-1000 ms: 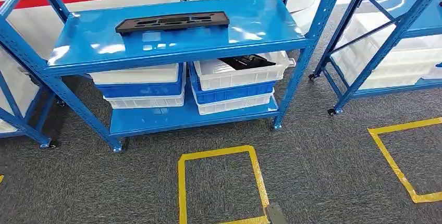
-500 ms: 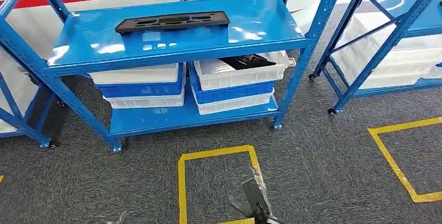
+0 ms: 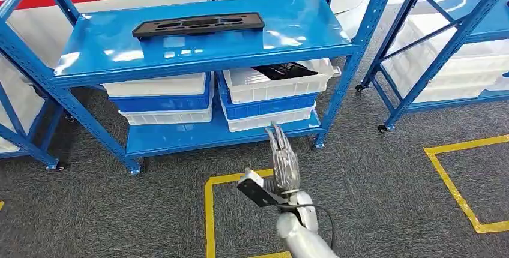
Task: Take the parts from the cabinet and place them on the table.
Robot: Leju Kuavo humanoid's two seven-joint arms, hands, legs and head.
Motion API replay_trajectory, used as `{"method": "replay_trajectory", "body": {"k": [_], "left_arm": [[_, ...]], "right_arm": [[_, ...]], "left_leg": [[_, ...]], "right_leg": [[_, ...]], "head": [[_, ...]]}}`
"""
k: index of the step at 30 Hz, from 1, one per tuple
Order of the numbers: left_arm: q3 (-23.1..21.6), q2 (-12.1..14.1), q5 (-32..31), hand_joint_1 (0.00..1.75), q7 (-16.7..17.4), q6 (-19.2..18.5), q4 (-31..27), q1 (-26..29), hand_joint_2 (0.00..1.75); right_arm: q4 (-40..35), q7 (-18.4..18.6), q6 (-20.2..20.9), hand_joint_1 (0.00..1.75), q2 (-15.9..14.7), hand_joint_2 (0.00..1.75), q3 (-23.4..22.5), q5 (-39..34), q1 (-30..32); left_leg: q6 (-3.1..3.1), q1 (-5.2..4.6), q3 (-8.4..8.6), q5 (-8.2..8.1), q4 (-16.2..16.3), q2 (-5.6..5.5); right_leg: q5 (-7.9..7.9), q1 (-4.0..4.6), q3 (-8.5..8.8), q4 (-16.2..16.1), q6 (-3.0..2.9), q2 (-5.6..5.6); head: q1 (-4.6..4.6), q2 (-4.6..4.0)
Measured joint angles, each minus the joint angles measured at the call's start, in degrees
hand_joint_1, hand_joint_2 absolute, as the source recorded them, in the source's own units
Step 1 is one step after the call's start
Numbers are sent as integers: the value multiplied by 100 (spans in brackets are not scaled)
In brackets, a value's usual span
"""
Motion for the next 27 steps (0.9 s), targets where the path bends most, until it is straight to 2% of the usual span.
{"method": "replay_trajectory", "body": {"k": [3, 7, 10, 13, 19, 20, 23, 25, 27], "left_arm": [[0, -15, -5, 0, 31, -184, 132, -24, 0], [0, -22, -57, 0, -32, -372, 195, -114, 0], [-46, -39, -313, 0, 60, -437, 228, -217, 0], [-140, -72, -442, 0, 125, -516, 230, -332, 0], [-243, -105, -486, 0, 112, -584, 230, -420, 0], [-249, -107, -496, 0, 51, -665, 230, -429, 0], [-280, -140, -551, 0, 7, -947, 230, -517, 0], [-308, -184, -606, 0, 108, -1010, 230, -609, 0], [-376, -214, -656, 0, 177, -1016, 228, -675, 0]], "right_arm": [[-1036, 483, 90, 0, -33, 175, 360, 603, -58], [-1995, 935, 308, 0, -83, 175, 766, 1251, -218], [-2526, 1420, 735, 0, -116, 175, 1057, 2000, -422], [-2914, 1851, 1207, 0, -116, 175, 1304, 2369, -717], [-3229, 2012, 1454, 0, -118, 175, 1478, 2513, -958], [-3237, 2135, 1660, 0, -118, 175, 1510, 2659, -1010], [-3073, 2657, 2633, 0, -164, 175, 1704, 3272, -1476], [-2686, 2906, 2958, 0, -116, 175, 1806, 3422, -1888], [-2328, 3013, 3108, 0, -33, 175, 1828, 3462, -2132]], "left_leg": [[0, 0, -8, 0, 0, 0], [0, 0, -9, 0, 0, -1], [0, -1, -9, 0, 0, 3], [4, -1, -7, 4, 0, 1], [3, -1, -10, 4, 1, 1], [3, -1, -13, 4, 1, 2], [2, -1, -20, 6, 1, 2], [8, 0, -19, 13, 1, 1], [6, 0, -20, 15, 1, 0]], "right_leg": [[0, 0, -9, 0, 0, 1], [0, 0, -9, 0, 0, 0], [0, -1, -9, 0, 0, 1], [1, -2, -6, 0, 1, 1], [1, -4, -6, 1, 1, 1], [1, -5, -8, 1, 1, 1], [2, -6, -12, 1, 2, 1], [8, -6, -12, 1, 12, 1], [9, -6, -9, 2, 12, -2]], "head": [[-2, 0], [0, 0], [0, 0], [-2, 0], [0, 0], [0, 0], [0, 0], [-2, 0], [0, 0]]}}
